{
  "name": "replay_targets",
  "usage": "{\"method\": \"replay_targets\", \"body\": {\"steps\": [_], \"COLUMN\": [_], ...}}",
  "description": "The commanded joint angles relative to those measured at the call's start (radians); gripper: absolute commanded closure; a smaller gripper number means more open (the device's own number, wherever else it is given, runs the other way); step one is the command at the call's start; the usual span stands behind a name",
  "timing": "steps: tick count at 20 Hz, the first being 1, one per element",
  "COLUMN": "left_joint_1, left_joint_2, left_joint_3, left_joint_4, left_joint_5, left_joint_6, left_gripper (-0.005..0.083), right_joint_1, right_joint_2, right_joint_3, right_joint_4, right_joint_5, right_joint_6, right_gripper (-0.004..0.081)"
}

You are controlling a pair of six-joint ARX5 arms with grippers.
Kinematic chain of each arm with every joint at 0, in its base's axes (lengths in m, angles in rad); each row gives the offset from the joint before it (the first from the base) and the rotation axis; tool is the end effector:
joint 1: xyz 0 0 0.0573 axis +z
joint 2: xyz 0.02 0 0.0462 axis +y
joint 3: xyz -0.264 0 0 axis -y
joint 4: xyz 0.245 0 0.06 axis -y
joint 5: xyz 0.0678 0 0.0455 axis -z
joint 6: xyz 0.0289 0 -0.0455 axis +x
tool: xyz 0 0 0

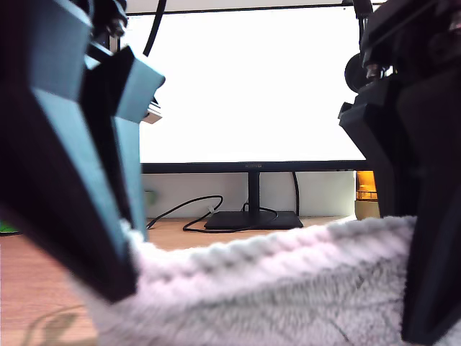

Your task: Fold the tea towel to a neat square and place it to the right

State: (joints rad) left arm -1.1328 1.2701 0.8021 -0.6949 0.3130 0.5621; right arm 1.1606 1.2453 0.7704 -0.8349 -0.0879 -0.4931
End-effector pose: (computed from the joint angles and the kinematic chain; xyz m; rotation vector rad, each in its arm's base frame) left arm 0.0875 -0.2078 0.2112 0.9125 0.7855 -1.5938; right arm 0.0798 0.1898 0.2017 -1.0871 0.9347 1.3676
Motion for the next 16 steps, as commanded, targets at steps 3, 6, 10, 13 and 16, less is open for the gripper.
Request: {"method": "replay_targets", "body": {"steps": [3,6,10,13,16], "left_joint_1": [0.084,0.159,0.186,0.234,0.285], "left_joint_2": [-0.008,-0.008,-0.006,-0.006,-0.006], "left_joint_3": [-0.014,-0.014,-0.014,-0.014,-0.014], "left_joint_4": [0.001,0.031,0.068,0.1,0.142], "left_joint_5": [-0.008,-0.007,-0.018,-0.026,-0.06], "left_joint_6": [0.038,0.058,0.079,0.103,0.154], "left_gripper": [0.0797,0.0797,0.0797,0.0797,0.0797], "right_joint_1": [-0.076,-0.142,-0.217,-0.277,-0.306], "right_joint_2": [-0.007,-0.007,-0.007,0.002,0.041], "right_joint_3": [-0.009,-0.002,0.042,0.053,0.055], "right_joint_4": [-0.015,0.006,0.06,0.142,0.193], "right_joint_5": [0.019,0.019,0.021,0.021,0.02], "right_joint_6": [0.02,0.022,0.023,0.022,0.022], "right_gripper": [0.0782,0.0782,0.0782,0.0782,0.0782]}}
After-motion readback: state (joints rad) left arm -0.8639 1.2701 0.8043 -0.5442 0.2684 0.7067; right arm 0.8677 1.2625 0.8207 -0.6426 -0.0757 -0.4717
